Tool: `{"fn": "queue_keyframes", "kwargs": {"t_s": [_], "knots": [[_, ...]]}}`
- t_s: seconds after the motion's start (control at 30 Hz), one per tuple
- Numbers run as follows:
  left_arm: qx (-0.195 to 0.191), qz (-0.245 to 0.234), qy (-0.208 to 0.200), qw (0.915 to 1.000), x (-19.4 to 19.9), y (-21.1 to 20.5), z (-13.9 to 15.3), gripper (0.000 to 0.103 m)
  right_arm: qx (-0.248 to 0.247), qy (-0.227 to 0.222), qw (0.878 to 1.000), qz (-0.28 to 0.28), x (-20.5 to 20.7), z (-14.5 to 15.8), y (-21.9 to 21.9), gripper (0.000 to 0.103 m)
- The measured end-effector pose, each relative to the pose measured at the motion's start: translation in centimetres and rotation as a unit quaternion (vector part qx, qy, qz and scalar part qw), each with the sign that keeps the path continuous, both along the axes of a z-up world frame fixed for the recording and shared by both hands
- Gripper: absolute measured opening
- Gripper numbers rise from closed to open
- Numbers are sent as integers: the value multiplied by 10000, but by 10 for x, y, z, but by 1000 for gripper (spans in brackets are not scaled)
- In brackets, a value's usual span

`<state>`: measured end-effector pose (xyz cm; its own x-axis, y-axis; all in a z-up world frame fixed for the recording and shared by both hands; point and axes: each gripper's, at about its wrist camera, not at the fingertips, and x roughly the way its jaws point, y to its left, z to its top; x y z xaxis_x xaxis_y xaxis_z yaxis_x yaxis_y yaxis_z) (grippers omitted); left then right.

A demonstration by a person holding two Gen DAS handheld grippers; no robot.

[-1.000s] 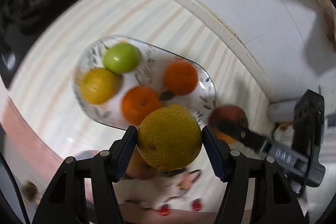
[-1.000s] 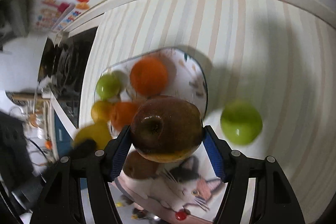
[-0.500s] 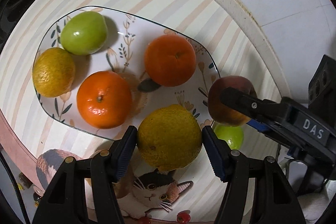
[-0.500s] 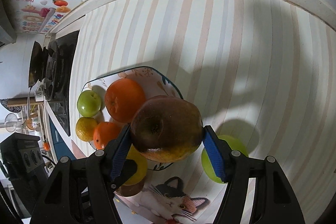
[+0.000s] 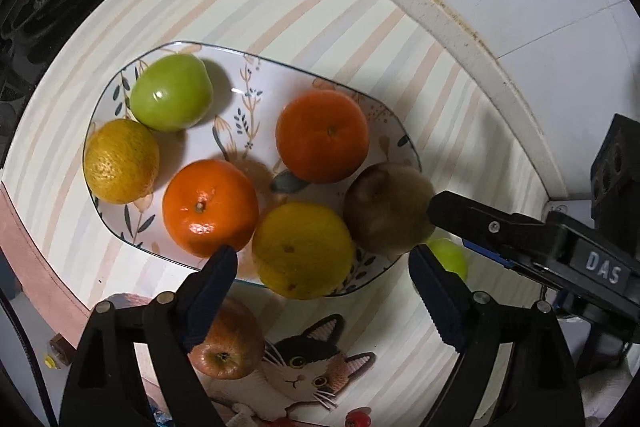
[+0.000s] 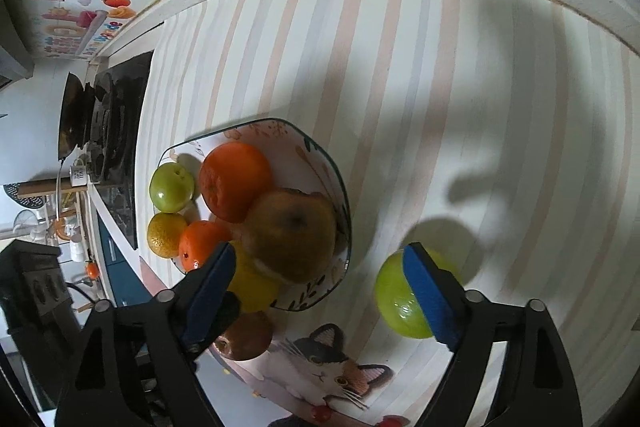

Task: Organize fruits
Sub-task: 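Place the yellow citrus and brown pear on the plate, opening both tools, then withdraw both tools and approach the green apple with the right tool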

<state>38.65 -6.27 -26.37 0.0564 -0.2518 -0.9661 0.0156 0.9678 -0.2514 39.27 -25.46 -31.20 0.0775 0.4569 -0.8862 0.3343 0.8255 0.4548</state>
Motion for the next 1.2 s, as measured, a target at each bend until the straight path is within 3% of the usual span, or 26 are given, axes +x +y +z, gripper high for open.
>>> {"fn": "queue_keyframes", "kwargs": {"t_s": [0.1, 0.3, 0.5, 0.8, 1.2], "knots": [[151, -60, -100, 9998, -3, 2, 7, 88, -195, 2, 9998, 52, -3, 4, 0, 93], [1096, -149, -449, 9929, -9, 18, 17, 88, -785, -88, 9960, 428, -14, 13, 8, 93], [1476, -101, -620, 9871, -16, 42, 22, 88, -1327, -366, 9868, 855, -35, 31, 28, 93], [1585, -148, -900, 9831, -39, 56, 40, 88, -1702, -922, 9754, 1058, -69, 72, 47, 93], [1393, -239, -1516, 9783, -87, 60, 105, 88, -1837, -1552, 9648, 1068, -126, 142, 48, 93]]}}
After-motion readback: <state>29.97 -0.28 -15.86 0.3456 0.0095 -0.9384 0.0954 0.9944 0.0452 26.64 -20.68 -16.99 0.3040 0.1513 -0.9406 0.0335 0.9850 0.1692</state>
